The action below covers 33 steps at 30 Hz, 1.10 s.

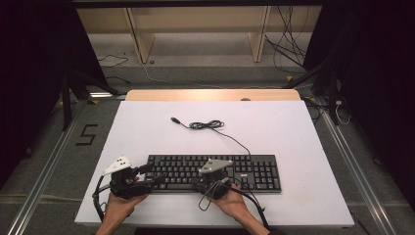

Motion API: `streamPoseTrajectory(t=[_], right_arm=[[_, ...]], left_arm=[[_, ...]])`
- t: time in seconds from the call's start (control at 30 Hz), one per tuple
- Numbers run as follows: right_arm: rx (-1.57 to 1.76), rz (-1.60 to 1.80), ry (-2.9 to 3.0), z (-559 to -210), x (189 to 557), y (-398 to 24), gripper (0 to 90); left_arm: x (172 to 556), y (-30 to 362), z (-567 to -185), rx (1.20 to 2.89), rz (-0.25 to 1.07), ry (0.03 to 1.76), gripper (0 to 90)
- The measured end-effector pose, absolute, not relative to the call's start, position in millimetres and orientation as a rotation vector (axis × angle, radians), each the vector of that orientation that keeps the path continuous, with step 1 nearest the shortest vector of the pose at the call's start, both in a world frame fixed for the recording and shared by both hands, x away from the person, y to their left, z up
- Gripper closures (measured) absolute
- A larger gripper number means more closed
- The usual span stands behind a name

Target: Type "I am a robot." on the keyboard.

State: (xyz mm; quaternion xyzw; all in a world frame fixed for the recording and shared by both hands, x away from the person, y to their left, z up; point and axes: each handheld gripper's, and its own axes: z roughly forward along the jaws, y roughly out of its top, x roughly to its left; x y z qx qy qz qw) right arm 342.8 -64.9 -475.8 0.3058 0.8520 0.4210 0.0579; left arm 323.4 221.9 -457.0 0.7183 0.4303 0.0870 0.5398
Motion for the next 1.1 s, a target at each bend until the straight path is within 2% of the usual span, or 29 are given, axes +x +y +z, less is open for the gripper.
streamPoseTrajectory(t=[0.97,1.1], right_arm=[[0.959,1.205,2.597,-483.9,342.3,-64.0,90.0],[0.993,1.272,2.585,-481.9,343.8,-67.6,86.3]], left_arm=[[322.4,222.5,-457.6,1.721,0.22,1.022,24.7],[323.2,223.2,-457.9,1.719,0.223,1.025,24.7]])
